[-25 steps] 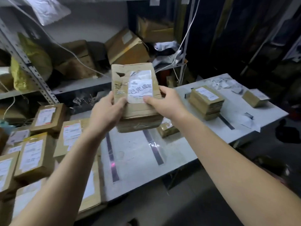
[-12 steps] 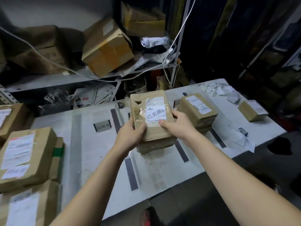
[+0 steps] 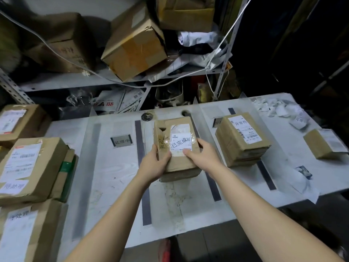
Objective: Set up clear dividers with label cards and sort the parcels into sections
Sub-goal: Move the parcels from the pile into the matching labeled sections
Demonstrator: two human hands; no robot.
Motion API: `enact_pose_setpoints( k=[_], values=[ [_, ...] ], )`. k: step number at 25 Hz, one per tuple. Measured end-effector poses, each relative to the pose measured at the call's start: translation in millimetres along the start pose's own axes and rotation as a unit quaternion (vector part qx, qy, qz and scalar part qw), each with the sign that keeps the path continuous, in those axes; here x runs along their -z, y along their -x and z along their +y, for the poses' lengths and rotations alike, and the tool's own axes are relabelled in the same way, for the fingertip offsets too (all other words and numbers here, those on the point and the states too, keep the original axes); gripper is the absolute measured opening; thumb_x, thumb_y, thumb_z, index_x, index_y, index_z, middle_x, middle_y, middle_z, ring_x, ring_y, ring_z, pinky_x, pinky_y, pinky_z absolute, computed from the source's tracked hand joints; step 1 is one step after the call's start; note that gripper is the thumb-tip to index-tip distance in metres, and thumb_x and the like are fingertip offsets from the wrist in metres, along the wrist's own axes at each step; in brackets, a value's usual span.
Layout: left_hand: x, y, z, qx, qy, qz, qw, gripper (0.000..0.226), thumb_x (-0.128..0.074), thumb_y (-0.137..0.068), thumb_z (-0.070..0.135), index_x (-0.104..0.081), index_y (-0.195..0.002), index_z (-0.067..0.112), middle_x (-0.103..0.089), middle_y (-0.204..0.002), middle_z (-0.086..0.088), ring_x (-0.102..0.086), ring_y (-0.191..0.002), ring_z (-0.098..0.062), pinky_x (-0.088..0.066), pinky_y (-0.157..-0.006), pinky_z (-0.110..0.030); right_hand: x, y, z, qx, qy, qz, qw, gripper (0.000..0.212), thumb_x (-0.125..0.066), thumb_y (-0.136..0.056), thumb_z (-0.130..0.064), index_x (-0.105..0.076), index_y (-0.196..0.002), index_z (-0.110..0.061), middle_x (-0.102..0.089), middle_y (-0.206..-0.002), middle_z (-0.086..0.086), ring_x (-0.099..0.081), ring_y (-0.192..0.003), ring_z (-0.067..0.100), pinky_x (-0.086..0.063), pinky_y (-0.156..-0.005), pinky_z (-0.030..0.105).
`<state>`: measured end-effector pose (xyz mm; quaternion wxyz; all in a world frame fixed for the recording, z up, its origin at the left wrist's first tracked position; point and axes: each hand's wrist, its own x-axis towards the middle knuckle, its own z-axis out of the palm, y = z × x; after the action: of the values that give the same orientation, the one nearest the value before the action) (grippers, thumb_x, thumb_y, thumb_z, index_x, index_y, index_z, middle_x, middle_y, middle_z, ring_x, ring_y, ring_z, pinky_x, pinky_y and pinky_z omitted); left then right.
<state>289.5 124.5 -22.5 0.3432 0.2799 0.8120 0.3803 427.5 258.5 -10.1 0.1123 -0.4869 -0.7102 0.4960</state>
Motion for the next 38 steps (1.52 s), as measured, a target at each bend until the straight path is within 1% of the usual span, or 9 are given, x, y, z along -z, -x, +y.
enact_pose_setpoints(
  k=[4,6,9,14,18,20,24,29,38],
  values=[
    [14.2,27.0,2.3,0.003,-0.165,0.057,0.985,0.069,-0.056,-0.098,0.055,-0.040,-0.155,0.020,-0.056,-0.143,-0.008,-0.055,-0.130,-0.030,-0.047,-0.105,-0.041,15.8,5.3,-4.5,0.054,0.154,-0.015,0.986,0.057,-0.071,-0.084,-0.048,-0.054,-0.136,-0.030,-0.065,-0.130,-0.006,-0.061,-0.116,0.022,-0.054,-0.094,0.045],
    [41.9,49.3,-2.0,0.010,-0.284,0.097,0.954,0.072,-0.057,-0.099,0.049,-0.032,-0.159,0.020,-0.045,-0.153,-0.008,-0.048,-0.136,-0.029,-0.047,-0.103,-0.040,20.8,3.4,-21.8,0.113,0.285,-0.007,0.952,0.061,-0.068,-0.085,-0.047,-0.051,-0.141,-0.028,-0.058,-0.140,-0.002,-0.055,-0.125,0.027,-0.052,-0.096,0.045],
    [105.4,96.0,-18.4,0.051,-0.418,0.147,0.895,0.063,-0.060,-0.095,0.043,-0.040,-0.150,0.022,-0.047,-0.146,-0.004,-0.049,-0.131,-0.027,-0.052,-0.095,-0.042,7.0,10.1,-67.7,0.227,0.411,-0.037,0.882,0.062,-0.064,-0.091,-0.042,-0.046,-0.147,-0.023,-0.046,-0.152,-0.003,-0.043,-0.136,0.028,-0.043,-0.104,0.043],
    [204.8,174.9,-39.5,0.137,-0.474,0.210,0.844,0.069,-0.054,-0.092,0.059,-0.039,-0.152,0.029,-0.053,-0.141,-0.001,-0.056,-0.124,-0.025,-0.055,-0.079,-0.037,-66.3,54.7,-140.5,0.370,0.471,-0.094,0.795,0.062,-0.064,-0.090,-0.047,-0.046,-0.145,-0.027,-0.045,-0.153,-0.004,-0.042,-0.136,0.026,-0.040,-0.104,0.043],
    [267.4,223.9,-80.0,0.155,-0.465,0.241,0.837,0.071,-0.048,-0.094,0.064,-0.035,-0.155,0.030,-0.054,-0.143,0.000,-0.054,-0.128,-0.025,-0.048,-0.100,-0.044,-141.9,100.0,-187.7,0.418,0.469,-0.121,0.768,0.065,-0.062,-0.091,-0.053,-0.043,-0.148,-0.029,-0.044,-0.155,-0.005,-0.040,-0.139,0.025,-0.041,-0.106,0.045],
    [296.6,243.5,-104.6,0.160,-0.462,0.249,0.836,0.068,-0.048,-0.095,0.062,-0.037,-0.154,0.028,-0.055,-0.141,-0.001,-0.055,-0.127,-0.025,-0.046,-0.101,-0.044,-178.6,120.0,-206.2,0.423,0.471,-0.129,0.763,0.066,-0.062,-0.091,-0.054,-0.043,-0.149,-0.029,-0.044,-0.155,-0.005,-0.040,-0.140,0.025,-0.042,-0.106,0.046],
    [376.9,287.7,-174.8,0.167,-0.443,0.257,0.843,0.063,-0.048,-0.096,0.060,-0.040,-0.150,0.028,-0.057,-0.137,-0.002,-0.056,-0.122,-0.027,-0.047,-0.089,-0.042,-273.3,168.7,-241.9,0.430,0.464,-0.136,0.762,0.067,-0.063,-0.087,-0.056,-0.045,-0.147,-0.031,-0.048,-0.152,-0.005,-0.045,-0.137,0.025,-0.050,-0.099,0.044],
    [476.0,318.2,-255.1,0.170,-0.419,0.266,0.851,0.067,-0.048,-0.093,0.058,-0.039,-0.153,0.029,-0.055,-0.141,-0.003,-0.056,-0.126,-0.030,-0.049,-0.098,-0.042,-380.4,207.5,-286.2,0.408,0.440,-0.153,0.785,0.069,-0.065,-0.085,-0.053,-0.046,-0.147,-0.031,-0.050,-0.152,-0.003,-0.045,-0.139,0.024,-0.048,-0.104,0.045],
    [630.2,242.7,-355.5,0.192,-0.302,0.288,0.888,0.069,-0.048,-0.098,0.056,-0.031,-0.158,0.027,-0.044,-0.153,-0.002,-0.049,-0.135,-0.024,-0.050,-0.090,-0.038,-544.9,151.4,-368.8,0.352,0.366,-0.192,0.840,0.069,-0.066,-0.089,-0.051,-0.043,-0.150,-0.029,-0.049,-0.152,-0.006,-0.052,-0.133,0.019,-0.052,-0.095,0.040]
  ],
)
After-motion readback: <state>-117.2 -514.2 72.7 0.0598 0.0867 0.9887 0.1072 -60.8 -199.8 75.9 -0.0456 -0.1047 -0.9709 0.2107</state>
